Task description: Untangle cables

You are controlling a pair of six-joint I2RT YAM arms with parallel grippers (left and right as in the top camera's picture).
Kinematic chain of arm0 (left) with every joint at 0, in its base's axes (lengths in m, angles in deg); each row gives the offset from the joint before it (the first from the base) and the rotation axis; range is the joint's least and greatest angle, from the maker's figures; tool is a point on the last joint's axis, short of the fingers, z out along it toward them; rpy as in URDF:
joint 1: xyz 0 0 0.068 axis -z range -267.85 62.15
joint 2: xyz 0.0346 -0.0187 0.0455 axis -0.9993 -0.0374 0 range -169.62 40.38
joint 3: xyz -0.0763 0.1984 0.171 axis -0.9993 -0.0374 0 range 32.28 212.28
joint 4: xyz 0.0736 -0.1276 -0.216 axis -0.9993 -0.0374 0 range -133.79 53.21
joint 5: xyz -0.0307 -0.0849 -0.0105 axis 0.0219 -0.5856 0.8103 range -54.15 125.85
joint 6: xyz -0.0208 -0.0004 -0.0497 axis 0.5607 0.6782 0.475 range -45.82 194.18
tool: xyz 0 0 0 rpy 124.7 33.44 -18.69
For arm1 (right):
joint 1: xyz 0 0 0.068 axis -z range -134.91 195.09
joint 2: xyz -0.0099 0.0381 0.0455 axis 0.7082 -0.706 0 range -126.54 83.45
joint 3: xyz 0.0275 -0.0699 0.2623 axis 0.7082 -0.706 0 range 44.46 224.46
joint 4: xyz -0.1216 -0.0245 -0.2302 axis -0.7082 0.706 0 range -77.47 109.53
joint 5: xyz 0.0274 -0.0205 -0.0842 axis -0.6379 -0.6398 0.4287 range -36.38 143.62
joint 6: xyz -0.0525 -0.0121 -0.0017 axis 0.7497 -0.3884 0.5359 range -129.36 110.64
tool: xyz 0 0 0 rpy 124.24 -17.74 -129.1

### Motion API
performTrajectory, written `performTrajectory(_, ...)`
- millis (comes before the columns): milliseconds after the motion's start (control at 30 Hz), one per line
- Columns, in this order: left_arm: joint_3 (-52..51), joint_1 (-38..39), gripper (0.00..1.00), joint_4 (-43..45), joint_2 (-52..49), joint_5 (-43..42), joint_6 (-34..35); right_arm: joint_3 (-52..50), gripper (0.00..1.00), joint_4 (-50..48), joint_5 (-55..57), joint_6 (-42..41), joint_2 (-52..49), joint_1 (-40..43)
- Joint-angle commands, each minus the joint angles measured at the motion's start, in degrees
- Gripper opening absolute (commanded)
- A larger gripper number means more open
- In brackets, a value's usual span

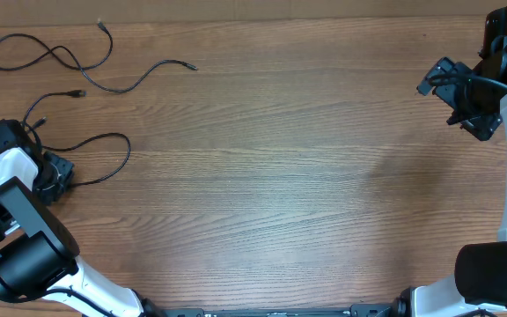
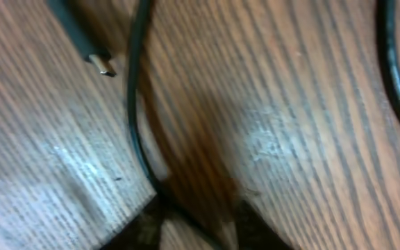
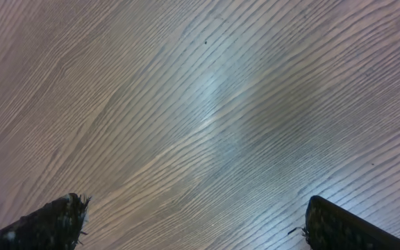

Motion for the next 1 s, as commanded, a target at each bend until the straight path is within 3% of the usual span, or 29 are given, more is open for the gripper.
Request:
performTrajectory(0,0.13,-0.26,0.63,-2.08,-1.25,-0.76,-3.3,-0.17,1.0,-0.31,0.55,0.22,0.13,0.0)
performTrajectory(67,2.69,-0.26,0.78,-5.14,-1.14,-0.74,-3.26,-0.17,1.0,-0.28,0.55,0.24,0.13,0.0)
performTrajectory(100,5.66,-0.26,0.81,-8.46,-0.87,-0.74,-3.23,-0.17,1.0,-0.28,0.55,0.22,0.13,0.02)
performTrajectory(533,30.53,-0.26,0.95,-34.75,4.15,-0.81,-2.25,-0.17,1.0,-0.28,0.55,0.22,0.13,0.02)
performTrajectory(633,31.74,-0.26,1.0,-38.82,5.64,-3.15,-0.9,-0.17,1.0,-0.28,0.55,0.22,0.13,0.0)
performTrajectory(767,31.74,-0.26,1.0,-45.24,7.19,-7.67,-0.5,-0.17,1.0,-0.28,0.55,0.24,0.13,0.0)
performTrajectory(967,31.39,-0.37,1.0,-53.72,11.8,-7.26,4.57,-0.17,1.0,-0.31,0.55,0.22,0.13,0.0)
